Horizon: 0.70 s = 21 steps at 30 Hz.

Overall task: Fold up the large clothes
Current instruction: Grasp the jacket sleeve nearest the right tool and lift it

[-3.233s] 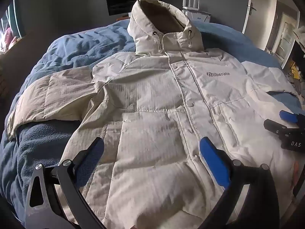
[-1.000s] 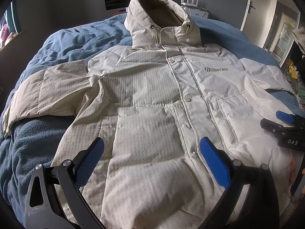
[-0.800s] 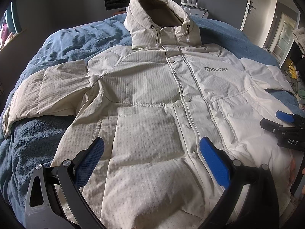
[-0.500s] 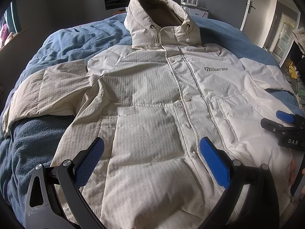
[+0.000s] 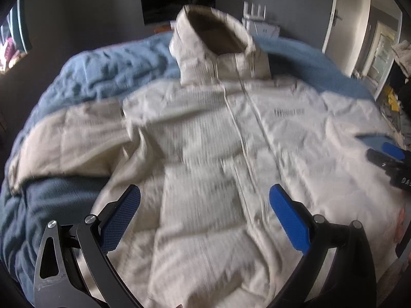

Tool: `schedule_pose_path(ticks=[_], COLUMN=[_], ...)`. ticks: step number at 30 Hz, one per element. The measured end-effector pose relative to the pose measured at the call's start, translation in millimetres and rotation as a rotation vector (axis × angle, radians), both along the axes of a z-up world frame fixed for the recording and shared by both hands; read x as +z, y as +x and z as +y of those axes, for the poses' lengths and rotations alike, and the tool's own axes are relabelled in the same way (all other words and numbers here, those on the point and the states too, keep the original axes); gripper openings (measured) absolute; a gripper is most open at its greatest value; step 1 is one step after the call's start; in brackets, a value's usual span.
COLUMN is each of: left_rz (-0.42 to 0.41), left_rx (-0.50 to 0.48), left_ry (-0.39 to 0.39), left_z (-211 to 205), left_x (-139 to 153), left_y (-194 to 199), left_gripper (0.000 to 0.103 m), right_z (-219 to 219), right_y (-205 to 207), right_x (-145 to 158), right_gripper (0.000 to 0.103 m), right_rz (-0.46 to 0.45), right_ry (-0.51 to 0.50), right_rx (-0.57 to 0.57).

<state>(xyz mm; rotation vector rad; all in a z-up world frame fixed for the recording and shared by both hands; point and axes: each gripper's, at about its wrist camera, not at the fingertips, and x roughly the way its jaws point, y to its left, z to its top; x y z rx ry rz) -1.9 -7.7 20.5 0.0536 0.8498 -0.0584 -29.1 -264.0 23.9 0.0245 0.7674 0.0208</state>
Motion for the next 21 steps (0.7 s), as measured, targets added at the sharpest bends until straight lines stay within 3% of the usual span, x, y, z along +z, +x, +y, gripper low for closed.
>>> schedule_pose_path(ticks=[6,10,11,14,17,21], left_rz=[-0.166,-0.144,-0.134,-0.105,-0.019,0.058], left_rx=[0.045,0.067,0.077,0.088,0.088,0.121], left_ry=[-0.001,0.019,0.021,0.022,-0.091,-0.107], left_z=[11.9,18.2,20.4,27.1,42.0,54.4], left_x=[46.6,47.5,44.3,26.6,-0.2,-26.3], left_y=[27.2,46.9,50.0,54.8,60.8,65.7], left_gripper=[0.097,0.097,0.097,0.097,0.097,0.096], right_z=[-38.7,-59.6,-65.7,-99.2,-131.3,-162.9], right_y=[4.7,-3.6,-3.5,15.2,32.9,43.3], right_x=[49.4,66.3,68.3,64.2,46.7,10.7], right_gripper=[0.097,0.097,0.097,0.097,0.097,0.097], right_rz=[-0.163,-0.345,-0.351,-0.242,-0.096,0.038], right_ry=[-0.063,-0.11,-0.091,0.059,0.2,0.387], right_rx=[-0.125,-0.135,-0.126,-0.108,-0.183,-0.267])
